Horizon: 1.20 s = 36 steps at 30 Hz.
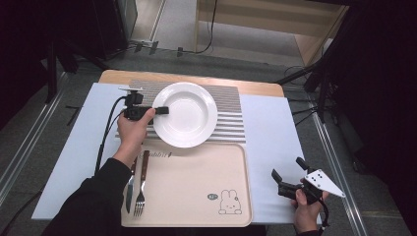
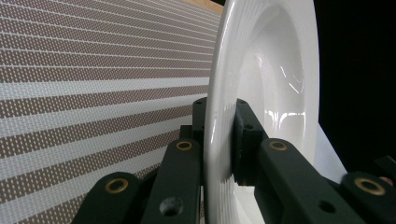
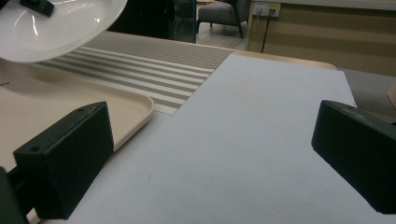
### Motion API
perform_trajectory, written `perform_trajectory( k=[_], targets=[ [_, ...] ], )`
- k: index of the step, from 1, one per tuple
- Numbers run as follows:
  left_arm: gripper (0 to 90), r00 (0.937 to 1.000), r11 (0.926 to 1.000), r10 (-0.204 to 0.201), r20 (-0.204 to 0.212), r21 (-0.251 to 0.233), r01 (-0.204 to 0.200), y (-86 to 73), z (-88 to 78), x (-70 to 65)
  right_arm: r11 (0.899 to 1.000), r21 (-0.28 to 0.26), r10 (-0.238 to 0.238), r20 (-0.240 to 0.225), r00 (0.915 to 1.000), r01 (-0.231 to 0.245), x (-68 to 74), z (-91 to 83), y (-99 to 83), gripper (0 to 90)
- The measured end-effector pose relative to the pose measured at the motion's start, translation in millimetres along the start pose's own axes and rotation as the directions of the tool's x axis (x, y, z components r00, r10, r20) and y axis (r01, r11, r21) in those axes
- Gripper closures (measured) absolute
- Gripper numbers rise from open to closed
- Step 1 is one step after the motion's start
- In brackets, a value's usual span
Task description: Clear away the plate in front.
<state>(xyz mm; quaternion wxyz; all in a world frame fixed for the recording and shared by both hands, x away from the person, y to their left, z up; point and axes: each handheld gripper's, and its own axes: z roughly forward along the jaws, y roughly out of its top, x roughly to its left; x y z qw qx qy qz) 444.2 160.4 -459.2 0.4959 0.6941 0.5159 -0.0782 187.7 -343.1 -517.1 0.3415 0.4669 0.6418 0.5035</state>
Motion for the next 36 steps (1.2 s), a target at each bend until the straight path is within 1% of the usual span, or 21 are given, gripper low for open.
perform_trajectory(
  k=[6, 8, 10, 13, 17, 20, 26, 29, 32, 36],
  targets=[
    [81.3, 0.9999, 1.0, -0.004, 0.009, -0.001, 0.004, -5.9, -4.6, -1.5, 1.0, 0.002, -0.001, 0.001, 1.0, 0.001, 0.5, 0.2, 0.0, 0.0],
    [81.3, 0.9999, 1.0, 0.006, 0.008, 0.003, -0.006, -7.4, -6.3, -2.5, 1.0, 0.001, -0.007, -0.001, 1.0, 0.007, 0.6, 0.7, -0.2, 0.0],
    [81.2, 0.9999, 1.0, 0.008, 0.009, 0.001, -0.008, -9.5, -7.9, -3.7, 1.0, 0.003, -0.016, 0.0, 0.9999, 0.016, 1.2, 0.8, -0.2, 0.0],
    [81.2, 0.9998, 1.0, 0.002, 0.019, -0.001, -0.002, -12.8, -10.2, -5.1, 1.0, 0.003, -0.016, 0.002, 0.9999, 0.016, 1.3, 1.0, -0.2, 0.0],
    [81.2, 0.9996, 1.0, 0.005, 0.029, 0.002, -0.005, -17.3, -13.7, -7.5, 1.0, 0.001, -0.016, 0.003, 0.9999, 0.016, 0.9, 1.2, -0.2, 0.0],
    [81.3, 0.9994, 1.0, 0.004, 0.036, 0.007, -0.004, -21.0, -15.4, -8.7, 1.0, 0.002, -0.014, 0.004, 0.9999, 0.014, 1.4, 1.2, -0.2, 0.0],
    [81.2, 0.9985, 0.9993, 0.007, 0.055, 0.037, -0.009, -30.5, -16.1, -12.2, 1.0, 0.004, -0.014, 0.008, 0.9999, 0.014, 1.6, 1.4, -0.2, 0.0],
    [81.1, 0.9978, 0.9991, 0.006, 0.065, 0.042, -0.009, -35.0, -17.0, -13.9, 1.0, 0.003, -0.016, 0.008, 0.9998, 0.016, 1.4, 1.4, -0.2, 0.0],
    [81.1, 0.9975, 0.9988, 0.013, 0.069, 0.047, -0.016, -39.1, -19.3, -15.6, 1.0, 0.003, -0.014, 0.008, 0.9999, 0.014, 1.6, 1.3, -0.2, 0.0],
    [81.0, 0.9973, 0.9988, 0.013, 0.073, 0.047, -0.016, -43.1, -23.1, -17.9, 1.0, 0.003, -0.014, 0.009, 0.9999, 0.014, 1.7, 1.3, -0.2, 0.0]
  ],
)
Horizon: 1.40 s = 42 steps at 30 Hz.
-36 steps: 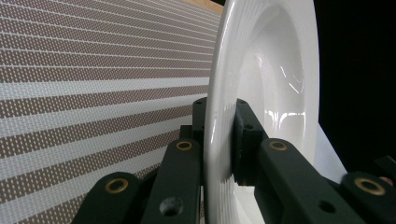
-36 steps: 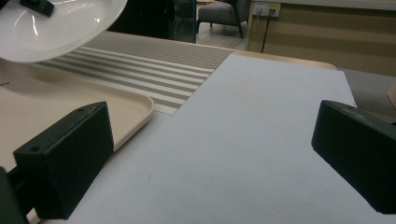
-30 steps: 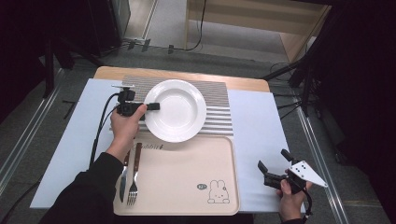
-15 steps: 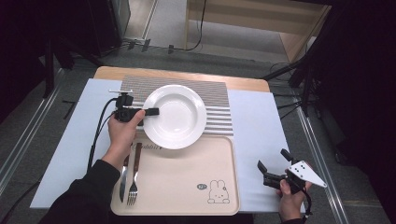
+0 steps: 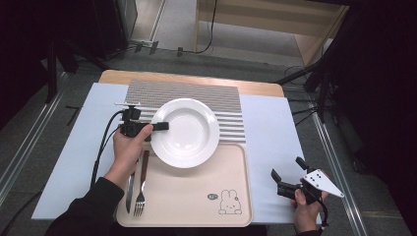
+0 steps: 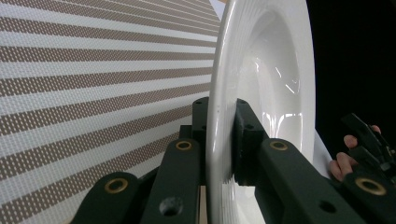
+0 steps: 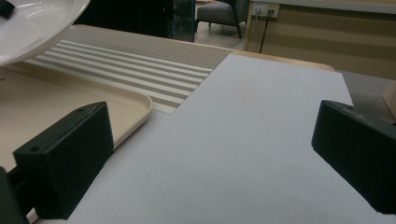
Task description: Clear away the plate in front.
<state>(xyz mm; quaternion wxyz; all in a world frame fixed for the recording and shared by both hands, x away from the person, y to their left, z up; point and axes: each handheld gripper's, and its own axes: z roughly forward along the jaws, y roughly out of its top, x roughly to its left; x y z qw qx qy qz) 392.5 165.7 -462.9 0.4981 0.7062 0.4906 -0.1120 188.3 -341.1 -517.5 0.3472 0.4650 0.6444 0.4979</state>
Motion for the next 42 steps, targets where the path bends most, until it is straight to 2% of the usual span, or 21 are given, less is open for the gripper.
perform_trajectory(
  k=[7, 19, 42],
  targets=[
    [80.8, 0.9999, 1.0, 0.007, 0.012, 0.003, -0.007, -9.0, -5.1, -4.1, 1.0, 0.001, -0.001, 0.003, 1.0, 0.001, 0.3, 0.0, 0.0, 0.0],
    [80.9, 0.9993, 0.9986, 0.006, 0.037, 0.053, -0.007, -28.3, -5.1, -8.5, 1.0, 0.002, -0.006, 0.006, 1.0, 0.006, 0.7, 0.3, 0.1, 0.0],
    [80.8, 0.9969, 0.9935, 0.009, 0.078, 0.113, -0.018, -67.2, -8.5, -24.0, 1.0, 0.005, -0.01, 0.006, 0.9999, 0.01, 1.1, 0.4, 0.1, 0.0]
  ],
)
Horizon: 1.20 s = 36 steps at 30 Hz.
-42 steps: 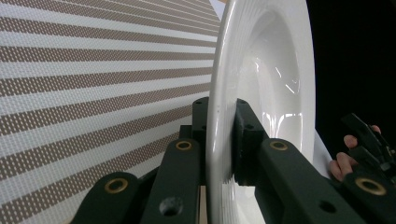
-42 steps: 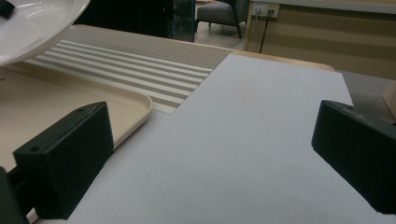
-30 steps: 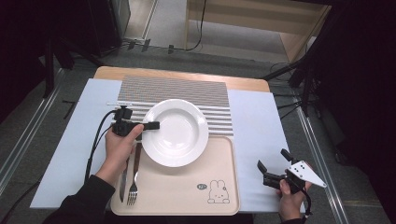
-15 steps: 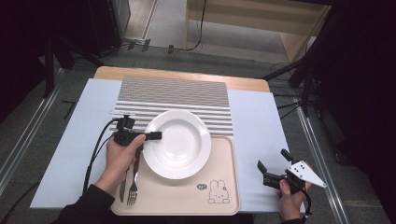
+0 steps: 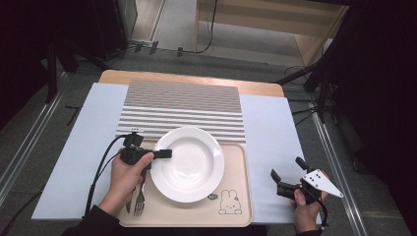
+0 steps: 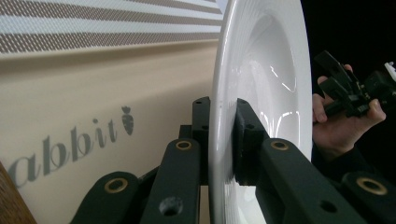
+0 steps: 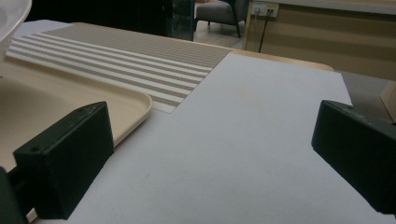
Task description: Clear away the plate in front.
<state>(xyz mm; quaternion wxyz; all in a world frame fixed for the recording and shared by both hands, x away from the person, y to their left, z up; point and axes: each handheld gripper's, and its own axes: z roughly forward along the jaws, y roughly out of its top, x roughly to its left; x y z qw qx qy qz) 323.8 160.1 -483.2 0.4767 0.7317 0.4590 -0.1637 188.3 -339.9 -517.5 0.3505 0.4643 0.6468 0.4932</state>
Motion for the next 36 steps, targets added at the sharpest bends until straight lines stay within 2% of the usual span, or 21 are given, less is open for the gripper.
perform_trajectory(
  k=[9, 15, 22, 26, 29, 33, 36],
  targets=[
    [80.7, 0.9999, 0.9999, -0.006, 0.016, 0.01, 0.006, -13.7, -0.1, -1.2, 1.0, 0.001, -0.001, 0.002, 1.0, 0.001, 0.1, 0.1, 0.0, 0.0],
    [80.7, 0.9994, 0.999, -0.003, 0.035, 0.044, 0.001, -20.9, 1.9, -1.4, 1.0, 0.003, -0.002, 0.004, 1.0, 0.002, 0.4, 0.2, 0.1, 0.0],
    [80.6, 0.9993, 0.9977, -0.01, 0.035, 0.068, 0.008, -26.0, 5.6, -0.7, 1.0, 0.005, -0.003, 0.006, 1.0, 0.003, 0.6, 0.3, 0.1, 0.0],
    [80.8, 0.9999, 0.997, -0.006, 0.013, 0.078, 0.005, -28.2, 7.9, -1.0, 1.0, 0.006, -0.001, 0.008, 1.0, 0.001, 0.6, 0.3, 0.1, 0.0],
    [81.2, 0.9998, 0.9969, 0.018, -0.01, 0.076, -0.017, -26.7, 8.0, -3.5, 1.0, 0.004, 0.0, 0.008, 1.0, 0.0, 0.5, 0.2, 0.0, 0.0],
    [80.8, 0.9995, 0.9963, 0.021, -0.023, 0.084, -0.019, -24.7, 8.8, -3.1, 1.0, 0.005, -0.003, 0.008, 1.0, 0.003, 0.7, 0.4, 0.0, 0.0],
    [79.3, 0.9982, 0.9953, 0.032, -0.049, 0.093, -0.028, -22.6, 10.3, -2.7, 1.0, 0.005, -0.002, 0.01, 0.9999, 0.002, 0.7, 0.4, 0.1, 0.0]
  ],
)
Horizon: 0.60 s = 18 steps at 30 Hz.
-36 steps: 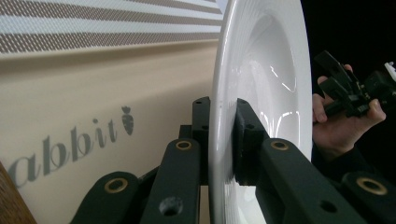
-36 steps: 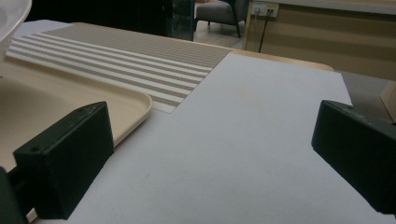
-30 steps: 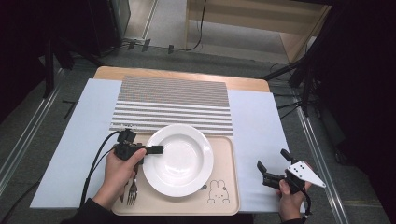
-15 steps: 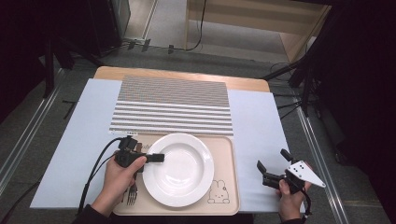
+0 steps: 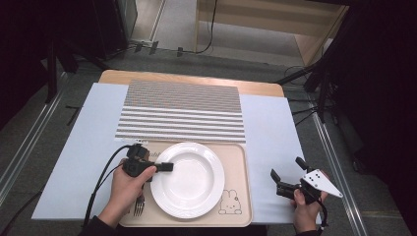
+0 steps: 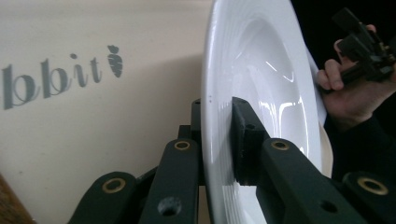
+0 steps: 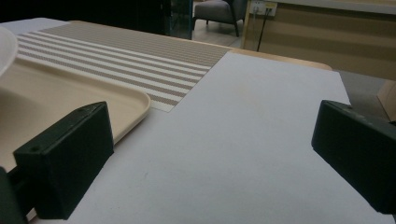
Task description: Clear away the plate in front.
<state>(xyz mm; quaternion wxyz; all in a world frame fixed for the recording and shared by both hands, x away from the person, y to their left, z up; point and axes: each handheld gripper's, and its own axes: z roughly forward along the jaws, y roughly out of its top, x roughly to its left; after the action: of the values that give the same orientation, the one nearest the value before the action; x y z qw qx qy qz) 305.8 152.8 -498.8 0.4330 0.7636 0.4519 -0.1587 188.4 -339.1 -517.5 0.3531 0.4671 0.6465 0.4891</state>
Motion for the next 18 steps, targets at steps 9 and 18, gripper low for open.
perform_trajectory(
  k=[9, 18],
  targets=[
    [72.9, 0.9927, 0.9987, 0.048, -0.111, 0.025, -0.045, 6.0, 5.7, 2.2, 1.0, 0.0, 0.0, 0.0, 1.0, 0.0, 0.0, 0.0, 0.0, 0.0],
    [66.5, 0.976, 0.996, 0.09, -0.198, 0.022, -0.087, 6.0, 6.5, 0.1, 1.0, 0.0, 0.0, -0.001, 1.0, 0.0, -0.2, -0.2, -0.1, 0.0]
  ],
)
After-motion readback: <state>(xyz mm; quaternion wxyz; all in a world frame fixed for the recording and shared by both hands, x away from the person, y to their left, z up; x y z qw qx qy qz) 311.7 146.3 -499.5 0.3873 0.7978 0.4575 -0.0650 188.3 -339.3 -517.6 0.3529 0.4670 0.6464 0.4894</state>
